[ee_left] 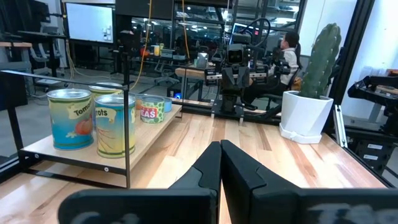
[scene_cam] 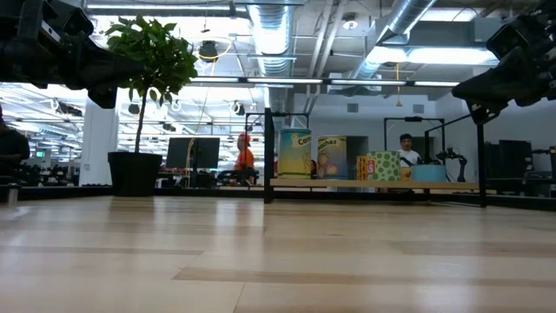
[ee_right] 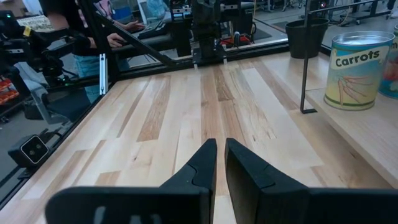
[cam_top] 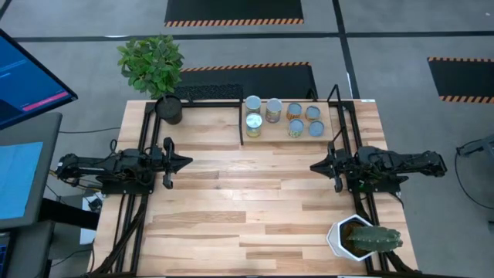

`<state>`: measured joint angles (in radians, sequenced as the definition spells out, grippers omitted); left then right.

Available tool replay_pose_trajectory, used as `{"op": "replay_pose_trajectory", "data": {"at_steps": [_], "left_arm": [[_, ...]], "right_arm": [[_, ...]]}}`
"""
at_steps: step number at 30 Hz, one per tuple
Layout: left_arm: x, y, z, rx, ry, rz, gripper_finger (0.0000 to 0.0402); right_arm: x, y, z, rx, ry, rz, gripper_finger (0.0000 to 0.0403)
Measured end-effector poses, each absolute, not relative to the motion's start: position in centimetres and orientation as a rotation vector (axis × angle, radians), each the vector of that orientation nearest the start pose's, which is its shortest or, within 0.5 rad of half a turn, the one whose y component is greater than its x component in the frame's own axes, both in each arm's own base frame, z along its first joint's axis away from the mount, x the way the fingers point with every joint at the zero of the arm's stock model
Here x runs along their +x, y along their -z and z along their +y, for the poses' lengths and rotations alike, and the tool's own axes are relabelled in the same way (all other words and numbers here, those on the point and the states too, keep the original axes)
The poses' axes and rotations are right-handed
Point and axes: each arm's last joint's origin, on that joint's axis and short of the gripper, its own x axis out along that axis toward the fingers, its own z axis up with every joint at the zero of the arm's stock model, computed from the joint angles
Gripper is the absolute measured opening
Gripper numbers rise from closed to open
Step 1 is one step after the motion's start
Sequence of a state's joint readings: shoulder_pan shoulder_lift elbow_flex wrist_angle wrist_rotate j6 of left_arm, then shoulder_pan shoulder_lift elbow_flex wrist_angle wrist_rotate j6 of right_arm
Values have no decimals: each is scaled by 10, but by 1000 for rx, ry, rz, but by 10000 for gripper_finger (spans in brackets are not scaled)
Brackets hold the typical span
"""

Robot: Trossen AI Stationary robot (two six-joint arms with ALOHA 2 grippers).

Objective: Pick and place cans onto a shelf
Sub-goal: Return to Home Position

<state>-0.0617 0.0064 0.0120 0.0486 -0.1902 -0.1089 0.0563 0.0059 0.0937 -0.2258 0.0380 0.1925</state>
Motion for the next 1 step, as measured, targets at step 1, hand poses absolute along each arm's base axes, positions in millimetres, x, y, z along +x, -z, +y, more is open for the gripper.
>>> {"op": "replay_pose_trajectory", "data": {"at_steps": [1], "left_arm": [[97,-172,-1,-116,-125,-61,0]], "right_arm": [[90,-173,4,186,-5,139,58]]}}
